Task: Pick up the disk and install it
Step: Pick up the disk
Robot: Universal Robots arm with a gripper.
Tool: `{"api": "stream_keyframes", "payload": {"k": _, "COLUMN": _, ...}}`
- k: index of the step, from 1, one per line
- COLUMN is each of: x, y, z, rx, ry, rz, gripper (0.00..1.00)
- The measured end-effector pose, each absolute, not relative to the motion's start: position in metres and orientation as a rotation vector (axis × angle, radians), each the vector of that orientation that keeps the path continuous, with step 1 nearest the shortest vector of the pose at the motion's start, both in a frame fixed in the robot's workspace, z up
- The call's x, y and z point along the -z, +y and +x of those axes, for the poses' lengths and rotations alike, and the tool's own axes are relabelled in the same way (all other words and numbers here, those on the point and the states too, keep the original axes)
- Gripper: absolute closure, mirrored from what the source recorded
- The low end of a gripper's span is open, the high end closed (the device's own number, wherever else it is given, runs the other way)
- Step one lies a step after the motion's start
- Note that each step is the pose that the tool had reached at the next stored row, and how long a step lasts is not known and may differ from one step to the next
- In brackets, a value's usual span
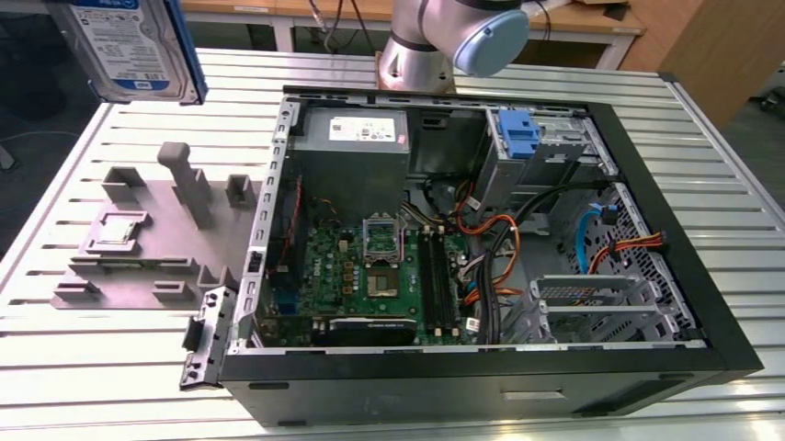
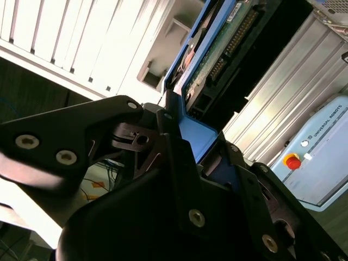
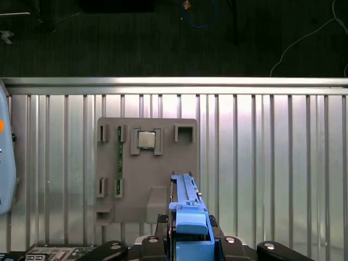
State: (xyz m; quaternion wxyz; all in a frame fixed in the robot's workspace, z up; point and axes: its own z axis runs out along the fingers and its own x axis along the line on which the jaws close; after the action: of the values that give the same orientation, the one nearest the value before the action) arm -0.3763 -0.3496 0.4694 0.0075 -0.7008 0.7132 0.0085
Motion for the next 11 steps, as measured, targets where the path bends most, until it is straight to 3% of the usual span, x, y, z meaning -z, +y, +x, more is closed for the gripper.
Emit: {"api": "stream_keyframes", "payload": {"k": 11, "x": -0.4695, "y": -0.3563, "z": -0.3675, "rx": -0.026, "ry": 2.232, "rz": -2.19, "gripper": 0.63}}
